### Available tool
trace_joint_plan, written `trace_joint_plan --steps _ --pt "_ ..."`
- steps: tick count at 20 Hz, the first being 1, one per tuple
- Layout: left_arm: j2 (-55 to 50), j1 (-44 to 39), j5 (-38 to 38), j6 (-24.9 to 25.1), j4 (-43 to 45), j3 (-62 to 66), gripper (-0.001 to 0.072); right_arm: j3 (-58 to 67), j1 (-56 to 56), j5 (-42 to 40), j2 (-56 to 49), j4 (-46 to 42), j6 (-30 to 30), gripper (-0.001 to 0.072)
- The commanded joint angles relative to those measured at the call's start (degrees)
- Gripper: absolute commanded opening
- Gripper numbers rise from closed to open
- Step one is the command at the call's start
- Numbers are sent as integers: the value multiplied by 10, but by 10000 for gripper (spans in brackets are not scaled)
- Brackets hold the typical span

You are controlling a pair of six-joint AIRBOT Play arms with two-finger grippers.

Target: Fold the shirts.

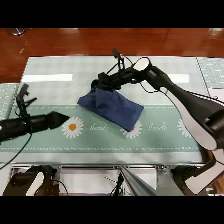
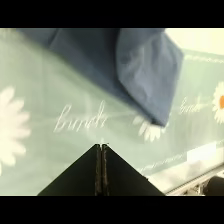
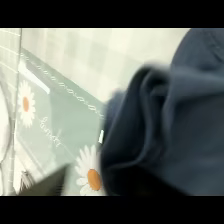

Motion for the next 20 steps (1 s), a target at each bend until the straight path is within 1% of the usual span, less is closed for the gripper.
trace_joint_plan --steps 1,3,4,5,6,7,8,9,10,11,13,14,15,16,17,18,19,20 --pt "9 -3 34 -2 -2 -43 22 38 -20 72 -26 30 -6 626" --pt "6 -3 54 -3 -2 -43 22 38 -73 163 9 17 -8 625" --pt "6 -3 59 -3 -2 -43 22 38 -101 211 36 -9 -9 626" --pt "5 -3 64 -3 -2 -43 22 38 -131 264 72 -64 -10 625" --pt "5 -3 68 -3 -2 -43 22 35 -156 307 116 -148 -9 625" --pt "5 -3 69 -2 -2 -43 22 17 -174 321 165 -230 -3 626" --pt "5 -3 72 -3 -2 -43 22 -19 -190 314 222 -303 10 626" --pt "5 -3 75 -3 -2 -43 22 -79 -209 285 290 -363 31 626" --pt "5 -3 80 -2 -2 -43 22 -158 -227 231 361 -402 64 626" --pt "5 -3 86 -2 -2 -43 22 -244 -243 170 426 -423 107 626" --pt "5 -3 101 -2 -2 -43 22 -435 -257 43 549 -422 213 626" --pt "5 -3 109 -2 -2 -43 22 -530 -252 -17 595 -389 252 626" --pt "5 -3 114 -2 -2 -43 22 -605 -244 -68 622 -339 266 625" --pt "5 -3 117 -2 -2 -43 22 -669 -232 -115 630 -274 268 625" --pt "5 -3 118 -2 -2 -43 22 -708 -217 -149 623 -219 257 625" --pt "5 -3 118 -2 -2 -43 22 -730 -200 -179 607 -171 233 625" --pt "5 -3 118 -2 -2 -43 22 -733 -183 -194 582 -140 210 625" --pt "5 -3 118 -2 -2 -43 22 -727 -167 -203 549 -104 176 626"
